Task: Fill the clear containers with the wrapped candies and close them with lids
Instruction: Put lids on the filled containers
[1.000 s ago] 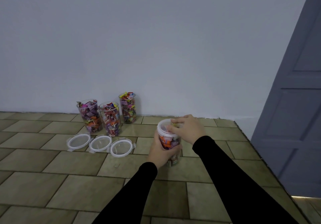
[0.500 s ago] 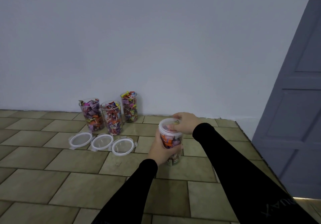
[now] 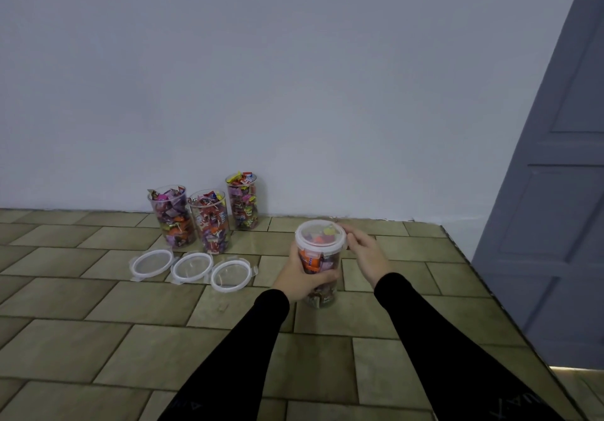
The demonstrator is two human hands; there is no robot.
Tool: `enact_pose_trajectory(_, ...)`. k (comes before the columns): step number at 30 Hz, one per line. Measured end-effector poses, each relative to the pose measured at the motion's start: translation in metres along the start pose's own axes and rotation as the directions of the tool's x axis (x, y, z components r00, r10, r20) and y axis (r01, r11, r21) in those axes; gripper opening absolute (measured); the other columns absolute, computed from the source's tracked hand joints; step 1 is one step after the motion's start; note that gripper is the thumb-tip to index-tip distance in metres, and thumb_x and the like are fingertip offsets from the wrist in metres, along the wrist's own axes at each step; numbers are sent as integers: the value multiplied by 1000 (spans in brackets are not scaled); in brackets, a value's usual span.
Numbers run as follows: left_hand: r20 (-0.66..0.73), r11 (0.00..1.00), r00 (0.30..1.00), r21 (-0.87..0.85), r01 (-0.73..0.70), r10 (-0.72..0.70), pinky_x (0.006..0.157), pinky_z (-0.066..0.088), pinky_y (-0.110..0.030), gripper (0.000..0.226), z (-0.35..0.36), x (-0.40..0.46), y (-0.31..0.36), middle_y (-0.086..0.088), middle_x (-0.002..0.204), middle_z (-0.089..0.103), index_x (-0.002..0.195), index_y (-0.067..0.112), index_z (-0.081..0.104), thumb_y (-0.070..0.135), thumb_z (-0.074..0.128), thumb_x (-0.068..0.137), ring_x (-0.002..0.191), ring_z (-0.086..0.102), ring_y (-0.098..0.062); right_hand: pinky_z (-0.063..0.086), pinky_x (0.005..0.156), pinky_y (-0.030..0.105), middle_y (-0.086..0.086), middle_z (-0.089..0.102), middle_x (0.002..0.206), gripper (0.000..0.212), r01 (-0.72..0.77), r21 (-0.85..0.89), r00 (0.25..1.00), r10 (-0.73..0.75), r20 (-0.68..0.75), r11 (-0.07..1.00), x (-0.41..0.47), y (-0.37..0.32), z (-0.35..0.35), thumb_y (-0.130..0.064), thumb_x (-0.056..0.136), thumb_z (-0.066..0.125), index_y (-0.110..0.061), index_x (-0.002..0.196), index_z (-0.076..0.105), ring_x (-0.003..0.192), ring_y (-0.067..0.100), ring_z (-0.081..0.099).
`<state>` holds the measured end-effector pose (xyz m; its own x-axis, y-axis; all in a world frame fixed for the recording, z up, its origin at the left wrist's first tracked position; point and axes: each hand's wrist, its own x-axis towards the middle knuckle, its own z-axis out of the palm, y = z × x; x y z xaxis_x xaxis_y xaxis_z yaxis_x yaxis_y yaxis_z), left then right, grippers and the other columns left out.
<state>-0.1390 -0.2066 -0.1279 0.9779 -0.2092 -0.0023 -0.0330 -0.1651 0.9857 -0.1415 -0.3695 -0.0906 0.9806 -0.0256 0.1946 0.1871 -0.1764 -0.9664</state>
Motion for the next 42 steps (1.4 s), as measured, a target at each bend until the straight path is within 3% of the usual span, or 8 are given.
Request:
enact_pose_trajectory(4,5,1000,1000,6,3,-3,98,50,-36,95,0,1,-2,6,123,60,137,28,29,21,89,64,111,61,-11,42,101,33,1,60,121,32,9,11,999,-9,-33,1000,0,7,12,-12,104,30,-20,122,56,117,17,52)
enact_pose_trajectory(12,-46,1000,999,10,5,-4,97,49,-31,92,7,-1,1,4,124,59,136,29,27,23,88,66,111,59,-12,38,93,24,-3,57,114,29,112,-103,972,-130,-195,988,0,3,17,-11,102,34,-14,119,57,114,18,52)
enact_pose_trajectory(18,-60,993,992,42,-112,114,76,50,-12,84,9,-7,6,10,116,58,135,28,28,5,81,73,102,58,3,31,95,37,-16,63,110,36,420,-601,854,-521,9,680,-10,-14,25,-52,80,49,-32,101,71,109,6,48)
enact_pose_trajectory(24,-81,988,986,68,-139,144,74,47,-9,86,10,-6,3,10,118,56,135,30,27,4,80,73,103,56,5,34,97,57,-21,65,105,34,444,-665,828,-559,47,600,-10,-5,22,-55,82,51,-35,99,72,101,10,51)
enact_pose_trajectory(30,-86,990,989,84,-112,119,87,50,-20,87,8,0,-3,0,130,56,133,38,25,9,80,73,114,57,-12,38,95,57,-13,66,101,32,435,-722,811,-583,55,537,-8,1,28,-48,86,51,-29,101,71,99,12,46)
enact_pose_trajectory(36,-19,980,997,185,-71,75,67,46,-6,74,4,2,2,-3,122,59,132,19,31,17,78,75,98,58,-5,38,93,56,-11,59,87,24,335,-755,858,-513,-3,564,-13,-23,37,-41,74,50,-24,83,64,88,20,51)
enact_pose_trajectory(39,47,972,999,237,-12,1,79,47,-15,90,-14,-4,8,4,130,54,140,21,30,22,86,69,111,54,-9,20,109,55,-8,57,98,22,259,-824,927,-368,66,504,-7,-49,49,-38,79,51,-24,90,64,104,20,47)
enact_pose_trajectory(42,20,949,998,313,48,-57,90,45,-27,79,-44,-11,13,9,127,50,136,23,39,30,85,71,115,48,-14,26,103,46,-6,55,105,19,330,-818,902,-412,128,470,4,-69,69,-33,84,52,-23,95,64,107,21,44)
